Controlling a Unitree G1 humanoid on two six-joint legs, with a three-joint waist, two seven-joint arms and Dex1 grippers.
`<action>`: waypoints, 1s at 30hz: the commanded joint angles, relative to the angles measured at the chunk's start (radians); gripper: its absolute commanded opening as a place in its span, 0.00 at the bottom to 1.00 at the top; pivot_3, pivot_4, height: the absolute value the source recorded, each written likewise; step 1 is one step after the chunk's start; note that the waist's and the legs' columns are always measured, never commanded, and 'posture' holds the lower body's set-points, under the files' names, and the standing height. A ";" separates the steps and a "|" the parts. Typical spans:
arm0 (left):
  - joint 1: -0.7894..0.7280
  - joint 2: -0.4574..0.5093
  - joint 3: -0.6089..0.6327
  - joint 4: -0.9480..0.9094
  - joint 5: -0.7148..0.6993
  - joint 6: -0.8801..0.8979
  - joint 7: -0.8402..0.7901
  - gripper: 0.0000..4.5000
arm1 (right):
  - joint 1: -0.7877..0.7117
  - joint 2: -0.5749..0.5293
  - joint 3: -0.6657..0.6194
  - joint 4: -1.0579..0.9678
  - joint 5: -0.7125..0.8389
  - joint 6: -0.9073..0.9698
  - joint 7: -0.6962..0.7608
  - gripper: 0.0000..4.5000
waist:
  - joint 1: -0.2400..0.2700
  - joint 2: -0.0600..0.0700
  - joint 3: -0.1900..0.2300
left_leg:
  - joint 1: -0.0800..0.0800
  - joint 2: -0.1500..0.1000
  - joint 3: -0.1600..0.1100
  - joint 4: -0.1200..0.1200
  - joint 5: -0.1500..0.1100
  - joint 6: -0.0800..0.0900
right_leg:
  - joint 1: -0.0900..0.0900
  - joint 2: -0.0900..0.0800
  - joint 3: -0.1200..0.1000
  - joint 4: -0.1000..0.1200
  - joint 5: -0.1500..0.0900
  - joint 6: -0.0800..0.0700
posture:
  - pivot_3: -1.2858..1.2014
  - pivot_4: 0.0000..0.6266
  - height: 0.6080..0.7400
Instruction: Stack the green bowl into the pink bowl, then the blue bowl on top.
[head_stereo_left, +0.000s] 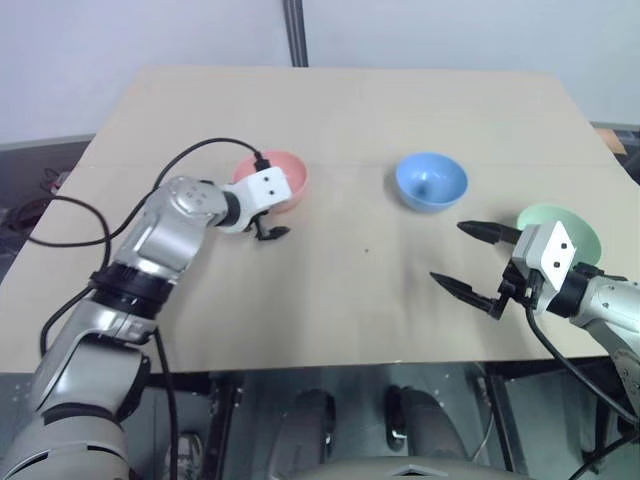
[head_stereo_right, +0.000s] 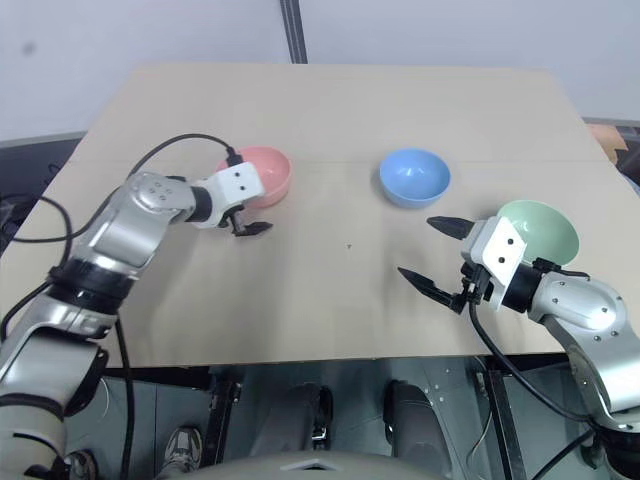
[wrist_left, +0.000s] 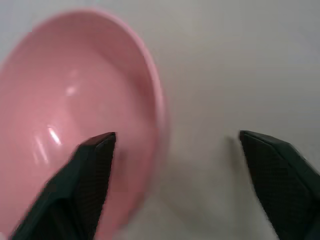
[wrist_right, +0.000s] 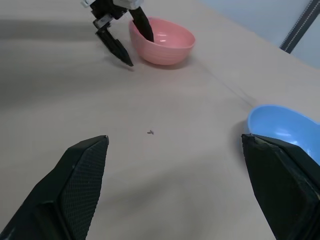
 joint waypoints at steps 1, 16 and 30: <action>-0.045 -0.025 -0.005 0.028 0.040 -0.075 -0.018 0.48 | 0.023 0.006 -0.031 -0.061 -0.003 -0.011 -0.027 1.00 | -0.001 0.000 0.000 | 0.000 0.000 0.000 0.000 0.000 0.000 | 0.000 0.000 0.000 0.000 0.000 0.000 | 0.52 0.24 1.00; 0.081 -0.001 0.049 -0.359 -0.203 -0.173 -0.403 0.01 | 0.125 0.013 -0.069 -0.121 -0.022 0.007 -0.091 1.00 | -0.003 0.000 0.000 | -0.005 0.000 -0.001 0.003 0.000 0.000 | -0.006 -0.001 0.000 0.004 0.001 0.000 | 0.52 0.24 1.00; 0.050 -0.199 -0.030 -0.190 -0.141 -0.362 -0.416 0.56 | 0.172 0.021 -0.115 -0.158 -0.046 0.055 -0.160 1.00 | -0.004 0.000 -0.001 | -0.002 -0.003 0.000 0.007 0.000 0.000 | -0.004 -0.001 0.002 0.010 -0.001 0.002 | 0.52 0.24 1.00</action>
